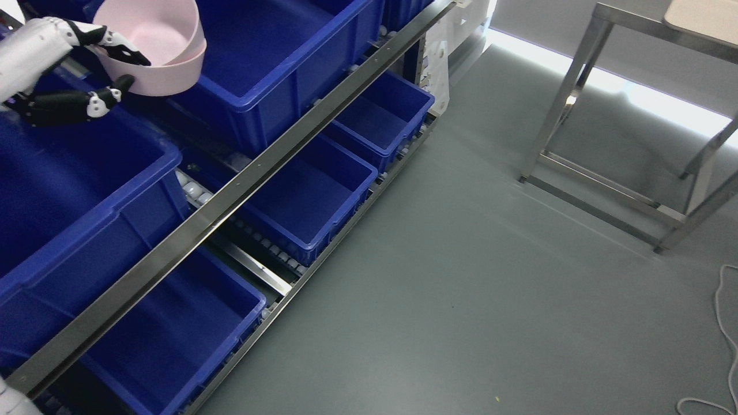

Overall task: Stack pink IKEA bowls on left shelf middle
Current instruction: 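Lower the stacked bowls into the blue bin with the left hand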

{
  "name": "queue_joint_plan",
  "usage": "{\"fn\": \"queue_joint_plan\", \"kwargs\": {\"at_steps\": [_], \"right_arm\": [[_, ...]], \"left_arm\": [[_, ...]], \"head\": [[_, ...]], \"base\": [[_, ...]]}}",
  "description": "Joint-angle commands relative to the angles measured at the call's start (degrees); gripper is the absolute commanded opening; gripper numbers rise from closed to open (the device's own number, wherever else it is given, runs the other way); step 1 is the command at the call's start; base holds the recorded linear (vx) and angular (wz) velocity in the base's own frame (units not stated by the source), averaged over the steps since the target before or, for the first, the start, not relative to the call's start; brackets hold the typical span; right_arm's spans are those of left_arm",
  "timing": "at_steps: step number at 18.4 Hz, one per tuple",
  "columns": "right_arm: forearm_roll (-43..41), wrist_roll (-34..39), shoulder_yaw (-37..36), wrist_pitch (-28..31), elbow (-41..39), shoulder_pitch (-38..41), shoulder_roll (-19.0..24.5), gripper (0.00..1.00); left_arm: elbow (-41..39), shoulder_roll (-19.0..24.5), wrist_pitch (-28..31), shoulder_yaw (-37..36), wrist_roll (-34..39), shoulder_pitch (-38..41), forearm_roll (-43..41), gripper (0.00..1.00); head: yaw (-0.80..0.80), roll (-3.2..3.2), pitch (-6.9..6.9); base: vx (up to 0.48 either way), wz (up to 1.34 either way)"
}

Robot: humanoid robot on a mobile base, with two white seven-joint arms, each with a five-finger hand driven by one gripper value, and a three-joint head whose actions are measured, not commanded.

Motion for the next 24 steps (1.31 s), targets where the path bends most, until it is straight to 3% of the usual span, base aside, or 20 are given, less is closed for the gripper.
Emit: {"fn": "queue_joint_plan", "kwargs": {"at_steps": [1, 5, 9, 12, 14, 18, 24], "right_arm": [[0.0, 0.0, -0.6, 0.1, -1.9, 1.7, -1.0, 1.0], [0.0, 0.0, -0.6, 0.0, -1.9, 1.7, -1.0, 1.0], [0.0, 0.0, -0.6, 0.1, -1.9, 1.7, -1.0, 1.0], [0.0, 0.0, -0.6, 0.0, -1.9, 1.7, -1.0, 1.0], [0.0, 0.0, -0.6, 0.1, -1.9, 1.7, -1.0, 1.0], [0.0, 0.0, -0.6, 0.1, -1.9, 1.7, -1.0, 1.0], [0.0, 0.0, -0.6, 0.1, -1.9, 1.7, -1.0, 1.0]], "left_arm": [[0.5, 17.0, 0.1, 6.3, -1.1, 6.4, 7.5, 0.08], [0.6, 16.3, -0.8, 2.9, -0.2, 9.8, 7.1, 0.07], [4.1, 13.6, -0.9, -12.5, 3.0, 4.6, 2.9, 0.07], [7.6, 8.3, -0.9, -18.6, 4.6, 0.7, -4.0, 0.07], [9.8, 4.2, -0.9, -19.6, 4.6, -0.2, -9.7, 0.07], [12.8, 0.0, -1.0, -19.8, 5.4, -0.6, -15.5, 0.08], [15.7, 0.2, -1.0, -19.5, 6.1, -2.1, -15.7, 0.16]], "head": [[0.0, 0.0, 0.0], [0.0, 0.0, 0.0], [0.0, 0.0, 0.0], [0.0, 0.0, 0.0], [0.0, 0.0, 0.0], [0.0, 0.0, 0.0], [0.0, 0.0, 0.0]], "base": [[-0.049, 0.49], [-0.046, 0.48], [-0.035, 0.22], [-0.011, 0.1], [0.001, 0.05], [0.001, -0.03], [0.0, 0.0]]}}
